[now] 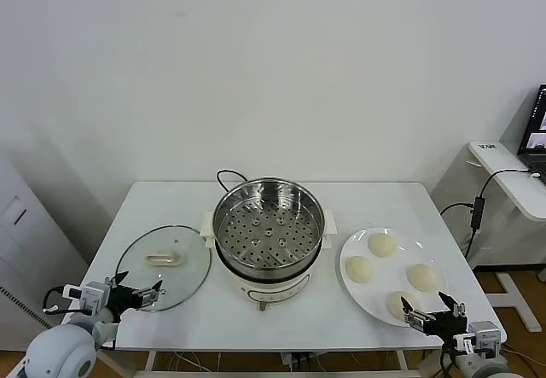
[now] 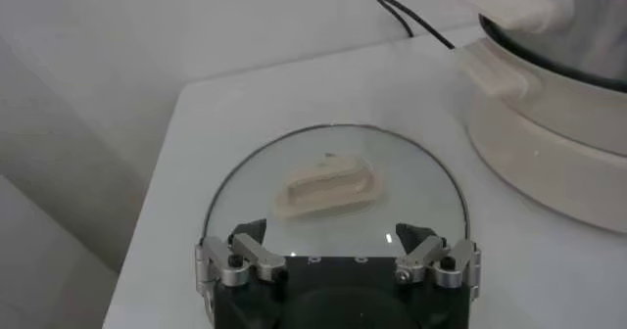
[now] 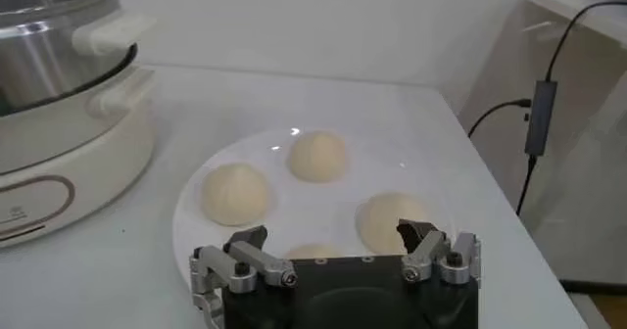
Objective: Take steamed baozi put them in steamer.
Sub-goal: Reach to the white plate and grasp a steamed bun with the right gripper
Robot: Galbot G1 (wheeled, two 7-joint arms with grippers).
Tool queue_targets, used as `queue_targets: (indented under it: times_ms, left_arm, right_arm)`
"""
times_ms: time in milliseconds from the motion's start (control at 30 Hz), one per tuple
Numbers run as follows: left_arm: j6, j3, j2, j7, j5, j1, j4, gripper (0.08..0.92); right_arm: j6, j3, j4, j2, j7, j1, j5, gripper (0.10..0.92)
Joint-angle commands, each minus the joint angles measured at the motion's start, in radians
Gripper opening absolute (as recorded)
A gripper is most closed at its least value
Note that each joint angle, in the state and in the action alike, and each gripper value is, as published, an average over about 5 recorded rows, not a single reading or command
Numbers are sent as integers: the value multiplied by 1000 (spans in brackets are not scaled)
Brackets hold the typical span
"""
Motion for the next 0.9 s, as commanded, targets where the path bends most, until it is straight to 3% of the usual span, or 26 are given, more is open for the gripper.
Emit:
queue_targets:
  times_ms: [33, 233, 467, 567, 900]
  left_arm:
    - [3, -1, -1, -1, -1, 1, 0, 823]
    - [18, -1, -5, -6, 4, -1, -8, 823]
    - [91, 1, -19, -59, 20, -18, -16, 823]
    - [102, 4, -21, -77, 30, -27, -11, 823]
    - [144, 2, -29, -79, 31, -39, -8, 823]
  right_arm:
    - [6, 20, -1, -10, -80, 23, -174, 823]
    - [130, 2, -130, -115, -176, 180, -662, 823]
    - [340, -124, -372, -257, -360, 437, -979, 823]
    - [383, -225, -455, -314, -517, 595, -959, 823]
    - [404, -957, -748, -444, -891, 1294, -623, 823]
